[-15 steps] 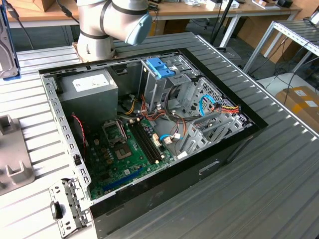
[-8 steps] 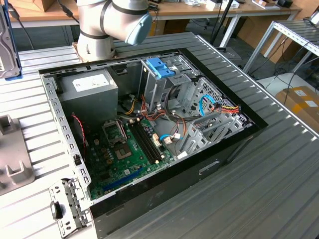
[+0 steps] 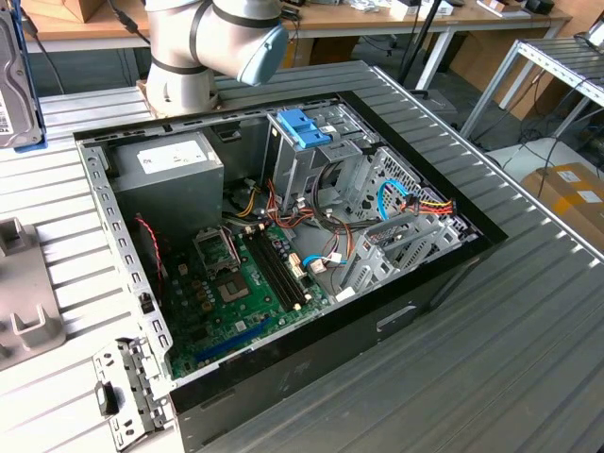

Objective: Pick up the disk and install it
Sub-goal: 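Pick up the disk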

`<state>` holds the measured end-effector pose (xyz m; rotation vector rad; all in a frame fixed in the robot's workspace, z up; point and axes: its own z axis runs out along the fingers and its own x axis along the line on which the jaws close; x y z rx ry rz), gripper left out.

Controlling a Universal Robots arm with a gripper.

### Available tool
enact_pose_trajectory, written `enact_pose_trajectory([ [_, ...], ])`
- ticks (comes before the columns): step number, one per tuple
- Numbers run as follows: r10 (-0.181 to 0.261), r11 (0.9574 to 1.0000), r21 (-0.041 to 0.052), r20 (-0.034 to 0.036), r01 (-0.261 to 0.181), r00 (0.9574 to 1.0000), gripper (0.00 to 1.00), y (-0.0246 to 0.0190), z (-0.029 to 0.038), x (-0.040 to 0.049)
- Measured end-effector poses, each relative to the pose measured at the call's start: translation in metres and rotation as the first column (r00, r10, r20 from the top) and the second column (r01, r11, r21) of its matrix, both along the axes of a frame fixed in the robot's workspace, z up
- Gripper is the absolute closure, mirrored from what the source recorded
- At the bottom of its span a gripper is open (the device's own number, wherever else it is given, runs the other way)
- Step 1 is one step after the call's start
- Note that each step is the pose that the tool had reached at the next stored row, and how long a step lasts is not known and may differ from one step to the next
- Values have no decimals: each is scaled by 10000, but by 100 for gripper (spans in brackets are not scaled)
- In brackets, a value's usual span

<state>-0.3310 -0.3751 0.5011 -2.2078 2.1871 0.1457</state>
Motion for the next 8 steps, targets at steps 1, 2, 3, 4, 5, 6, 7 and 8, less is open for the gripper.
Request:
enact_pose_trajectory([
  [1, 0, 10000, 0, -1, 0, 10000, 63, 0, 0, 2],
  [2, 0, 10000, 0, 0, 0, 10000, 63, 0, -1, 5],
  [3, 0, 10000, 0, 0, 0, 10000, 63, -1, -1, 7],
  [4, 0, 10000, 0, 0, 0, 10000, 63, -1, -1, 9],
  [5, 0, 10000, 1, 1, 0, 10000, 63, -1, -1, 11],
  [6, -1, 10000, 0, 0, 1, 10000, 63, -1, -2, 12],
  [7, 0, 10000, 1, 1, 0, 10000, 63, -2, -2, 14],
  [8, 0, 10000, 1, 1, 0, 10000, 63, -2, -2, 16],
])
